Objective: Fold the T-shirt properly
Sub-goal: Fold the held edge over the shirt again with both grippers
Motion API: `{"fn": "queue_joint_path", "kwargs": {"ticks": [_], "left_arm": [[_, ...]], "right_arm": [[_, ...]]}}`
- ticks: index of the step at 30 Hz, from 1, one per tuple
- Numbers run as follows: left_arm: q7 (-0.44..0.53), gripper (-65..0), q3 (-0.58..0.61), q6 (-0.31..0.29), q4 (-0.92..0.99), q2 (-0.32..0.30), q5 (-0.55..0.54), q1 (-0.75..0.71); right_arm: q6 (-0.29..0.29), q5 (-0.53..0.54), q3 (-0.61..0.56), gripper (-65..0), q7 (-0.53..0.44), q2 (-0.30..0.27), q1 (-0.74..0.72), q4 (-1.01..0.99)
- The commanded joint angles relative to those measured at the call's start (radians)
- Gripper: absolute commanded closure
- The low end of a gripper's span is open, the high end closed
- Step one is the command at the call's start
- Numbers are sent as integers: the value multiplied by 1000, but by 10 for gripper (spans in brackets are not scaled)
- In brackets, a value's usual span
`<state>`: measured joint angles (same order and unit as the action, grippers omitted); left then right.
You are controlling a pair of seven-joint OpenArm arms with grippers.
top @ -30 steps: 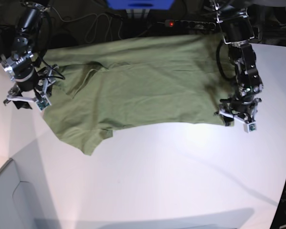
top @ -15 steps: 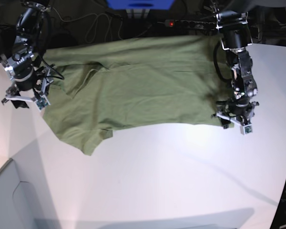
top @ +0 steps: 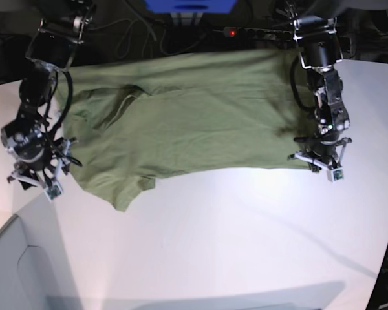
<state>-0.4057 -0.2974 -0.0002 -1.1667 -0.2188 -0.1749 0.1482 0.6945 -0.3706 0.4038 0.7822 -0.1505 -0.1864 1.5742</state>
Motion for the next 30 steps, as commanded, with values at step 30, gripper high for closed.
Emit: {"fn": "queue_joint_path", "kwargs": {"ticks": [30], "left_arm": [[-28,0,2,2,-14,2,8,0]], "right_arm": [[4,3,-3,-139,-373,24,-393,-897]]}}
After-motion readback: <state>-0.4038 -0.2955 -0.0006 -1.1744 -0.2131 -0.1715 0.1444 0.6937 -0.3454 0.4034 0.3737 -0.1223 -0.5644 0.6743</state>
